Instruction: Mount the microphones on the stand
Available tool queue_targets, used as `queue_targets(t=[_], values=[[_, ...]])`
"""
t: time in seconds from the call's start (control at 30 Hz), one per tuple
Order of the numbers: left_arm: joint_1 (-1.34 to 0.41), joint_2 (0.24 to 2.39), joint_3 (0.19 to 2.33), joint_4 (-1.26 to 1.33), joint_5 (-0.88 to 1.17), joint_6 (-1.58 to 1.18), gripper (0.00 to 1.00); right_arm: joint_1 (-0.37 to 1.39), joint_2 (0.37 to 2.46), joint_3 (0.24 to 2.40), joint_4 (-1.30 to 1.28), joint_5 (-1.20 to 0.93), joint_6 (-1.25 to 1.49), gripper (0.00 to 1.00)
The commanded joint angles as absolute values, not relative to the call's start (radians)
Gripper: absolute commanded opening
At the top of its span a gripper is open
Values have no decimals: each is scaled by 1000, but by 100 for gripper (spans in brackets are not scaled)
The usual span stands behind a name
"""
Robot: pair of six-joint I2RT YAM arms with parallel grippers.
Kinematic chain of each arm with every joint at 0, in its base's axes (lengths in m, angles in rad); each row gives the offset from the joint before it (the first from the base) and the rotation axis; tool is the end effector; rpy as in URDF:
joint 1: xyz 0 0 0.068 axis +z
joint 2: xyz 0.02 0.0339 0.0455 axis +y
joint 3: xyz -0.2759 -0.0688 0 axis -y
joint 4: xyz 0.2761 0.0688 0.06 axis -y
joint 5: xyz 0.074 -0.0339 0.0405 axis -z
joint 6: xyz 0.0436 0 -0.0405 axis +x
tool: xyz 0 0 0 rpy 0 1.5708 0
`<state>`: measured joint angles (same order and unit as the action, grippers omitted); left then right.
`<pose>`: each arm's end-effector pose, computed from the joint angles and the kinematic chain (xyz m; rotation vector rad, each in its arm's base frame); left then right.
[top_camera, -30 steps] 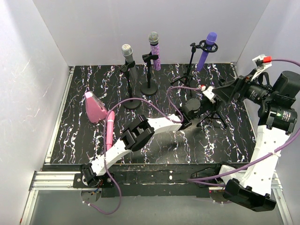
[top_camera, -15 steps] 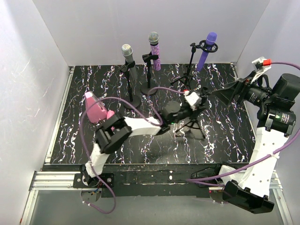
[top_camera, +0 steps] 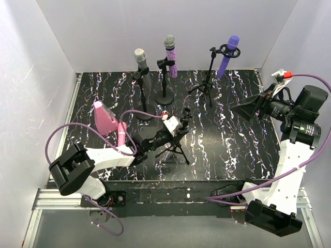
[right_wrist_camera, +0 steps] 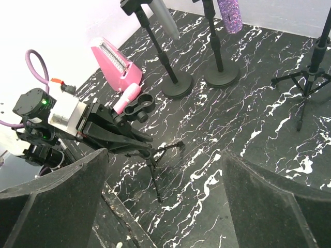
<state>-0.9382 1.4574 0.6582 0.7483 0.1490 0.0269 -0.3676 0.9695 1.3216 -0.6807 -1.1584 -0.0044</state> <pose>0.1966 -0.2791 0.2256 0.8854 1.4333 -0.8154 0.1907 -0.0306 0.4630 -0.4485 1.7128 0.8185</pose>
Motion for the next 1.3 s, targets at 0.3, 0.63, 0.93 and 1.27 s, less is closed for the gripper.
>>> queue_targets(t=[0.3, 0.63, 0.93, 1.27], values=[[-936, 1237, 522, 712, 14, 8, 36, -371, 933, 1270, -634, -1210, -17, 96], [-936, 1033, 465, 479, -57, -123, 71, -371, 917, 1246, -630, -1216, -23, 96], [-934, 839, 503, 72, -150, -302, 98, -373, 919, 1227, -649, -1268, -78, 96], [-934, 873, 604, -207, -326, -409, 98, -373, 928, 1201, -655, -1281, -103, 97]])
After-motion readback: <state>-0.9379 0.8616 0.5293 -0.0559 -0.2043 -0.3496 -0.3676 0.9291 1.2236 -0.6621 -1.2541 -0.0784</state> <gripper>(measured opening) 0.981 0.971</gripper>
